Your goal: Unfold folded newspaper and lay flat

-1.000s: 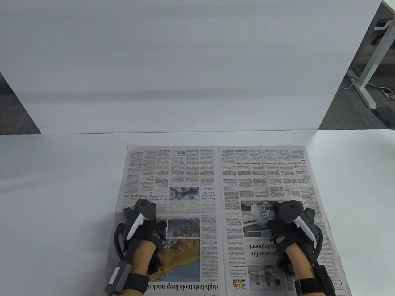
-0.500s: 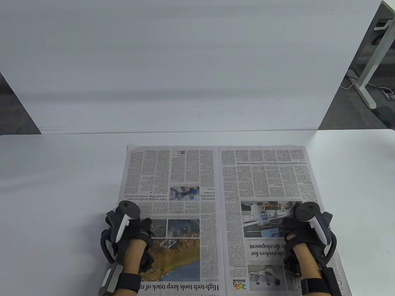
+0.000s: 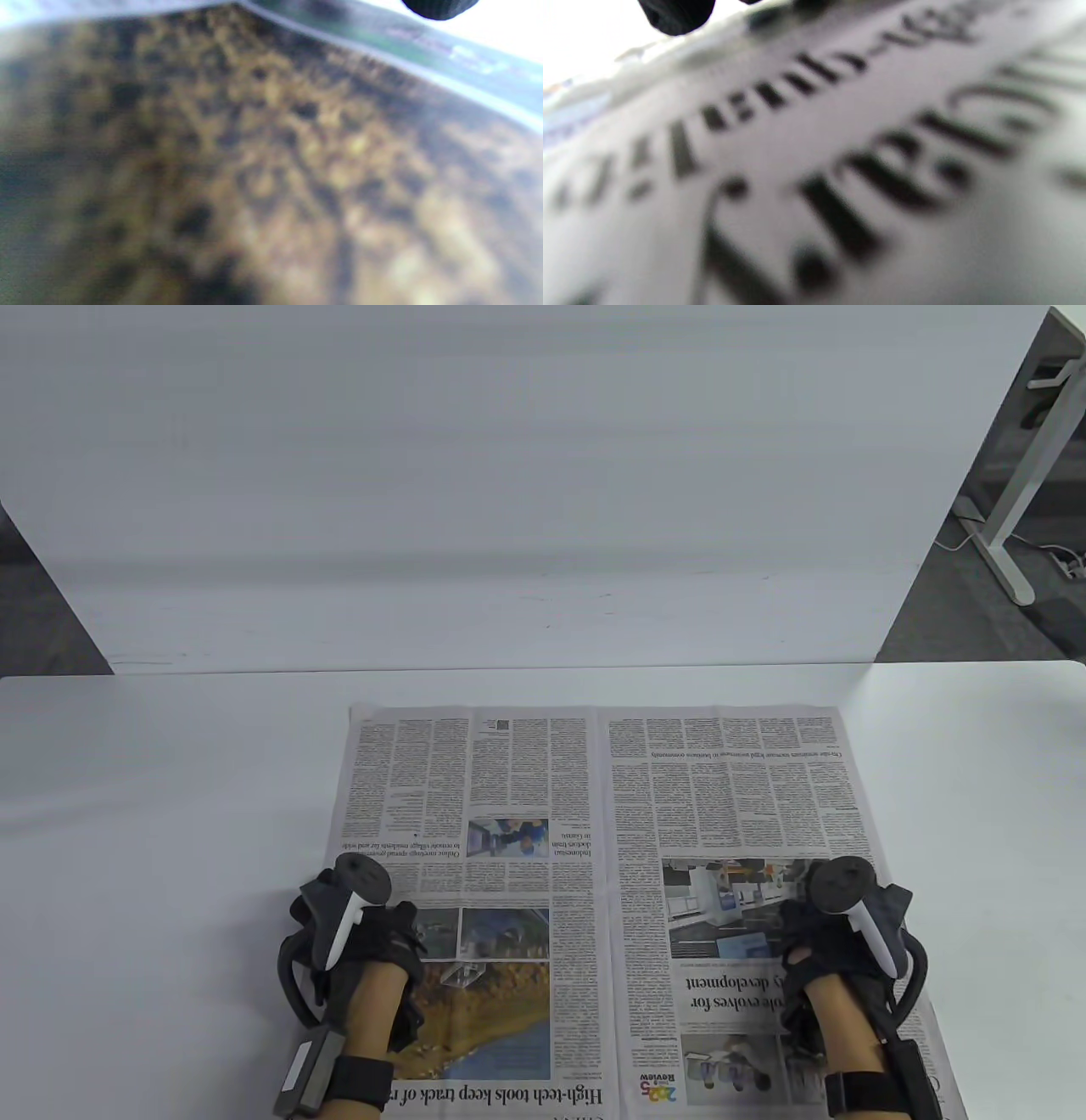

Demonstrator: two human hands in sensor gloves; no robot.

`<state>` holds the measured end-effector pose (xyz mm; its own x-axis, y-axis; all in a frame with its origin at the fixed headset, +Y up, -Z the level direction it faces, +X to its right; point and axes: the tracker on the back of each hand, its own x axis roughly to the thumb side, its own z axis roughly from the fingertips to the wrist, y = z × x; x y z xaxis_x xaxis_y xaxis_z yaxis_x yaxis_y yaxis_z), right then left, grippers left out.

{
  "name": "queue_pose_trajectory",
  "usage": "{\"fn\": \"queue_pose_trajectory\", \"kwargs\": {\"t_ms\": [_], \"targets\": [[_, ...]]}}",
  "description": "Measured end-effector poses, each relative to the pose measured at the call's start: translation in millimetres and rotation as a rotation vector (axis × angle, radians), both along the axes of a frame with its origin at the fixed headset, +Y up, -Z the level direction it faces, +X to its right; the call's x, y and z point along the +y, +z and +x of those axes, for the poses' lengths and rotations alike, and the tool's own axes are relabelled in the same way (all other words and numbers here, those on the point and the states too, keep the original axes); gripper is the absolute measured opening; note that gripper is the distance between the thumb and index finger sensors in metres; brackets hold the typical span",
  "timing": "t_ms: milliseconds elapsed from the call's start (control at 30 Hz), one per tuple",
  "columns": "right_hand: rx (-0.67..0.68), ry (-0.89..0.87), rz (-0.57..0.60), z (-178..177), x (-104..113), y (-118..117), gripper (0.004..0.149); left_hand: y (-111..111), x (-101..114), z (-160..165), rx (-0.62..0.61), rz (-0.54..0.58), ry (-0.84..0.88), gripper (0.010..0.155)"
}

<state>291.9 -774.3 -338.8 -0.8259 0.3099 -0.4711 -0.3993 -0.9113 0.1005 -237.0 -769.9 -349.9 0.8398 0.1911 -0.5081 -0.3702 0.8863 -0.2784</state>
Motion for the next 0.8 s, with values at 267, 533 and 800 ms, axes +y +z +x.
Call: {"fn": "queue_pose_trajectory", "kwargs": {"t_ms": [267,533,800], "targets": [[0.149,-0.001,0.097,-44.1,28.4,1.4,0.064,5.7,34.9,49.3,-0.146,0.161,-0.045,0.067],[0.351,-0.005,0.036,-106.4,41.1,11.3,0.06,16.5,53.6,104.4,-0.348,0.213,-0.156,0.058],[0.476,-0.006,-0.023,-138.4,47.1,21.5,0.059,27.7,54.1,130.5,-0.445,0.158,-0.145,0.058]]}}
